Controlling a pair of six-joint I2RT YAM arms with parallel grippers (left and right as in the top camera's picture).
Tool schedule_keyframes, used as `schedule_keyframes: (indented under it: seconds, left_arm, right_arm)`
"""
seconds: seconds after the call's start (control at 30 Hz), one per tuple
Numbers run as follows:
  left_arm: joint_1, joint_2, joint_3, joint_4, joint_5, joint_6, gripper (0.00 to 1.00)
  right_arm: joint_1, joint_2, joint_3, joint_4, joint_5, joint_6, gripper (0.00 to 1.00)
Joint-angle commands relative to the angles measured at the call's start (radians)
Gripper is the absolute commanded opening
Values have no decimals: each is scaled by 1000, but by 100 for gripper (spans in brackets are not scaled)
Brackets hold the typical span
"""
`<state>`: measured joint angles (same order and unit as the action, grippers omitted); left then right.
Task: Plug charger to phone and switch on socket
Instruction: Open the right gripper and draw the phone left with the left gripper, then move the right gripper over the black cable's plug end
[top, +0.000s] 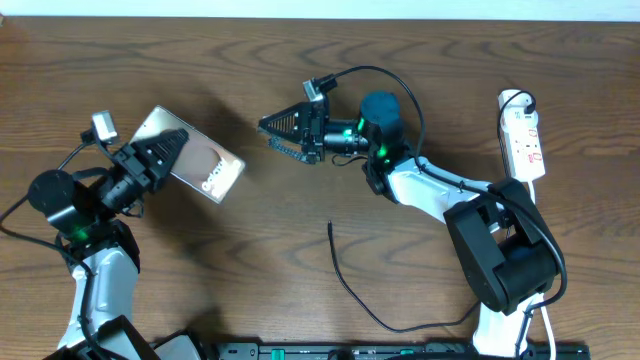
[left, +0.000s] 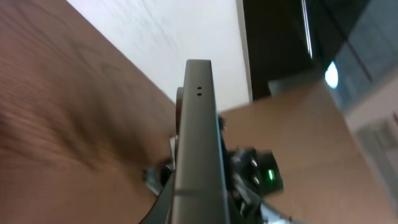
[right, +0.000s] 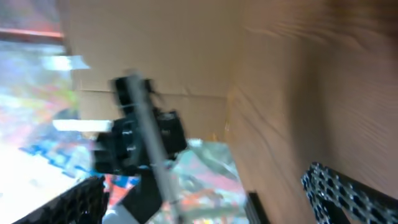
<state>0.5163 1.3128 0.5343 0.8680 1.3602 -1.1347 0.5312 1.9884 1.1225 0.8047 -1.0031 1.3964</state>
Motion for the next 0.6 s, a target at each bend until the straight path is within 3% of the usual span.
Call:
schedule_keyframes:
  seconds: [0.0, 0.23, 0.37, 0.57]
  left_arm:
    - [5, -5, 13, 13, 103, 121, 7]
    - [5, -5, 13, 13, 110, 207, 7]
    - [6, -5, 13, 13, 106, 245, 7]
    - [29, -5, 13, 13, 106, 249, 7]
  right_arm:
    - [-14, -8, 60, -189, -25, -218, 99]
    - [-15, -8, 274, -771, 31, -567, 99]
    - [-15, -8, 462, -1244, 227, -748, 99]
    - [-10, -8, 641, -1707, 514, -840, 99]
